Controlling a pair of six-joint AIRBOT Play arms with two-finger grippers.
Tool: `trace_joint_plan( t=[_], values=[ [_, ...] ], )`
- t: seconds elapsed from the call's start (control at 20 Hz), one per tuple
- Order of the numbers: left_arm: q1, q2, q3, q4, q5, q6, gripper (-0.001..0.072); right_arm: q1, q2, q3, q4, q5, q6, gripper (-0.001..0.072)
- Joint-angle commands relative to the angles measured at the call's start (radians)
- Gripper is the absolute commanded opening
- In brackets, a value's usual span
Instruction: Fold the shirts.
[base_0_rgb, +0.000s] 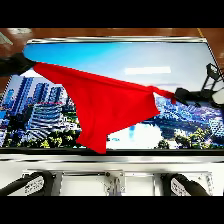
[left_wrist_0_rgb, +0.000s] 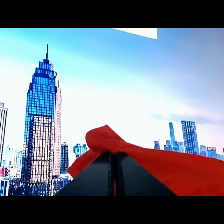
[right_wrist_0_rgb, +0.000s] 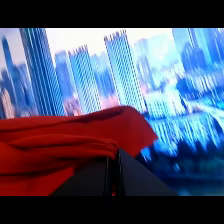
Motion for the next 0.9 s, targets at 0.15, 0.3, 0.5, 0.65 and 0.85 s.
trace_joint_plan(
  t=[0.15, 0.3, 0.5, 0.65, 0.85],
  values=[
    [-0.07, -0.251, -0.018, -0.047, 0.102, 0.003, 0.0044, 0.028, -0.293, -0.019, 0.323, -0.373, -0.055, 0.0067],
    [-0.114, -0.333, -0.017, -0.047, 0.094, 0.002, 0.0045, 0.07, -0.358, -0.019, 0.324, -0.373, -0.06, 0.0067],
    [-0.116, -0.365, -0.013, -0.047, 0.018, -0.062, 0.0516, 0.078, -0.342, -0.019, 0.325, -0.381, -0.063, 0.0573],
    [-0.034, -0.362, 0.076, -0.025, -0.299, -0.068, 0.0595, 0.005, -0.242, -0.017, 0.315, -0.271, -0.161, 0.0634],
    [0.017, -0.344, 0.111, 0.245, -0.76, -0.068, 0.0577, -0.15, -0.112, -0.017, 0.145, -0.023, -0.177, 0.0634]
  ],
)
